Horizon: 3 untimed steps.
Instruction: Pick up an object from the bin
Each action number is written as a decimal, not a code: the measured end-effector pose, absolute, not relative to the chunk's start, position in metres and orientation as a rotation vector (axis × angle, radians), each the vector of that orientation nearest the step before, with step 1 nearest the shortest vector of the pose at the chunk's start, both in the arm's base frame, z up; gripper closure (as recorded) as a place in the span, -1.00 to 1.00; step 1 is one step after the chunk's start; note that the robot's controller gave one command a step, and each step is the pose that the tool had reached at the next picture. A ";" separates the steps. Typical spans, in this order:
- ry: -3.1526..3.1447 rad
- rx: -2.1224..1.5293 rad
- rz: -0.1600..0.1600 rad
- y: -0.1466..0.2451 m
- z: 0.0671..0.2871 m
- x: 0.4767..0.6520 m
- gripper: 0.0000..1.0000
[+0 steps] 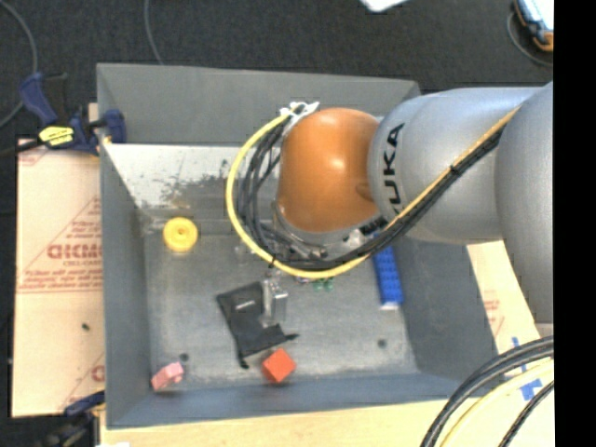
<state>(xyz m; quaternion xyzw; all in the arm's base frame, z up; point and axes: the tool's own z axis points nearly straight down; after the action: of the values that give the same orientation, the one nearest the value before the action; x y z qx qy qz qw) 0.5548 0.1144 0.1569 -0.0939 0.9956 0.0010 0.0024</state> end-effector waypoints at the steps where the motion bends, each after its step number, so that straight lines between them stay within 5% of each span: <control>1: 3.117 -0.328 0.004 0.106 0.123 0.578 -1.00; 2: 3.135 -0.110 0.005 0.107 0.070 0.560 -1.00; 3: 3.128 -0.113 0.008 0.113 0.071 0.570 1.00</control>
Offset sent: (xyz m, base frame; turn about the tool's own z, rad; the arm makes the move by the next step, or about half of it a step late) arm 0.0049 -0.0069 -0.0869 0.1183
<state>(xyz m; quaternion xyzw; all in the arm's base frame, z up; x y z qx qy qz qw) 0.5699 0.1127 0.0711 -0.0361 0.9993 0.0026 0.0060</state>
